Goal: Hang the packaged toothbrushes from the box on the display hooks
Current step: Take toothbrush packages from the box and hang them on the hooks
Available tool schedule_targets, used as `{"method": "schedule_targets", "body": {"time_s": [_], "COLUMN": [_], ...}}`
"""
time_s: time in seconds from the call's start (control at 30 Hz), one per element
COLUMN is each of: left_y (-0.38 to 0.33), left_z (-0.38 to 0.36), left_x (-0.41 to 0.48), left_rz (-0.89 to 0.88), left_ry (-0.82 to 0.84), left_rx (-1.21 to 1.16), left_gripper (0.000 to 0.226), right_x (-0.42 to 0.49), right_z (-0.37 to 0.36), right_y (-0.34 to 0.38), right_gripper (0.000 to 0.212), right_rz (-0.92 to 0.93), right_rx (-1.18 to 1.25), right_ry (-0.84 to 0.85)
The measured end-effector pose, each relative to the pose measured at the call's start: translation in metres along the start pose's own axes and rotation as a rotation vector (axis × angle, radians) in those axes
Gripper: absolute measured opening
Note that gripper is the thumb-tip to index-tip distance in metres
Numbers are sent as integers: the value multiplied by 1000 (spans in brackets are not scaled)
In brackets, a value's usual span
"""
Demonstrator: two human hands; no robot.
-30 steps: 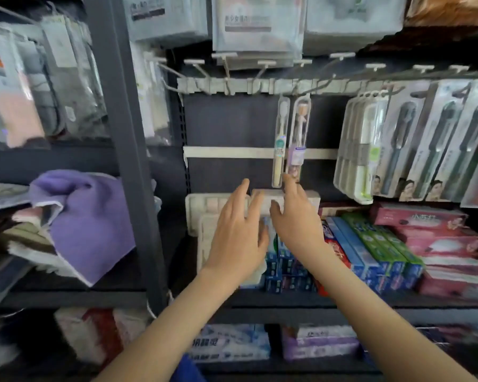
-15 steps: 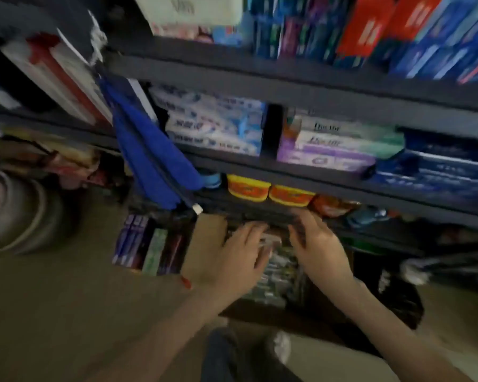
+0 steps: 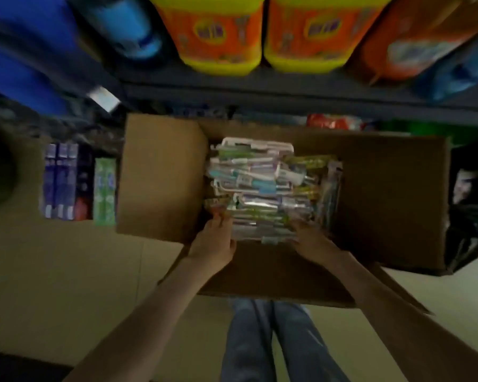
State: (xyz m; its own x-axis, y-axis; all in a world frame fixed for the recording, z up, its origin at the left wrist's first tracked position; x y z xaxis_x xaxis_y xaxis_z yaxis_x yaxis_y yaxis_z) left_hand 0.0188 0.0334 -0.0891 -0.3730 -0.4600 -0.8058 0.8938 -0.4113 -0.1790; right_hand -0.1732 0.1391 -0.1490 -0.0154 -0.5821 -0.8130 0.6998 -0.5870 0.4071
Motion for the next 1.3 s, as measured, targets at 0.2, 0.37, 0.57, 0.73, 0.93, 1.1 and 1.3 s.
{"method": "schedule_targets", "body": {"time_s": [0.2, 0.37, 0.57, 0.73, 0.93, 1.1, 1.3], "left_y": [11, 11, 0, -7, -3, 14, 21], "left_z": [-43, -47, -34, -25, -23, -28, -34], "left_x": [33, 36, 37, 44, 55, 56, 60], "left_rz": [20, 19, 102, 152, 227, 273, 363], "left_ry": [139, 126, -8, -40, -187, -260, -250], "left_rx": [-98, -100, -191, -696, -1432, -1506, -1530], "left_gripper": [70, 55, 40, 34, 10, 16, 19], "right_x": [70, 71, 57, 55, 67, 91, 93], "right_z": [-49, -42, -35, -16, -21, -53, -40], "right_y": [-15, -14, -8, 20, 43, -8, -7], "right_gripper": [64, 57, 40, 31, 34, 51, 58], "right_rz": [53, 182, 248, 259, 247, 72, 104], "right_rx": [-135, -251, -100, 319, 595, 23, -41], "right_ry": [72, -2, -160, -231, -62, 87, 212]}}
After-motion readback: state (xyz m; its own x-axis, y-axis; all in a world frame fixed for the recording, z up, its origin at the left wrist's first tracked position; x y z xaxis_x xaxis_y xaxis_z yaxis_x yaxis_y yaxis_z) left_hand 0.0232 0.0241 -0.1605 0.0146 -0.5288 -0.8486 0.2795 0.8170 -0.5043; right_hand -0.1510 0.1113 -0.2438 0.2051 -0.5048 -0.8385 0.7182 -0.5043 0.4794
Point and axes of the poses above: each hand's wrist, its own x-axis towards the middle knuckle, its own z-axis out of the back of the hand, y = z × x, the point moved 1 cm from there along x, towards the middle knuckle, and after that the axes turned 1 degree about x, right-handed, at the moved point
